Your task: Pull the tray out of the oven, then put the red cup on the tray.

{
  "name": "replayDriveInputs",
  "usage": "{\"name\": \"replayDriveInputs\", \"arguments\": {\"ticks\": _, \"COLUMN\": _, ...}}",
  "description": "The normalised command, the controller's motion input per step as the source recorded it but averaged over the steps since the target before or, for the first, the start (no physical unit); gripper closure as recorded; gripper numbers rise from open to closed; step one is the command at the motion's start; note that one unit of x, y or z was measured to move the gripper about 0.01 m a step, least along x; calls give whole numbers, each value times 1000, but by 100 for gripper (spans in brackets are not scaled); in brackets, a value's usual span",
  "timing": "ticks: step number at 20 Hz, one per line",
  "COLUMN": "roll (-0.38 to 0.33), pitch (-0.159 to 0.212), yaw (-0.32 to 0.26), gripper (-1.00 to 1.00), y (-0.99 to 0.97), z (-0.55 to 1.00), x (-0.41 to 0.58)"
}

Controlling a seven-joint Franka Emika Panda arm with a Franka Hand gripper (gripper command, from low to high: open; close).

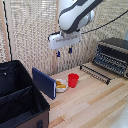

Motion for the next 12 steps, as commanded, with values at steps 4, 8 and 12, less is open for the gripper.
{"name": "replayDriveInputs", "arguments": {"ticks": 4, "roll": -301, "pitch": -44, "yaw": 123, "gripper": -100, "y": -234, "z": -7, "x": 44}}
{"name": "replayDriveInputs", "arguments": {"ticks": 8, "roll": -320, "pitch": 2, "yaw": 126, "gripper": -100, "y": -224, "z": -36, "x": 36}}
{"name": "replayDriveInputs", "arguments": {"ticks": 12, "roll": -333, "pitch": 21, "yaw": 132, "gripper": -100, "y": -202, "z": -78, "x": 23}}
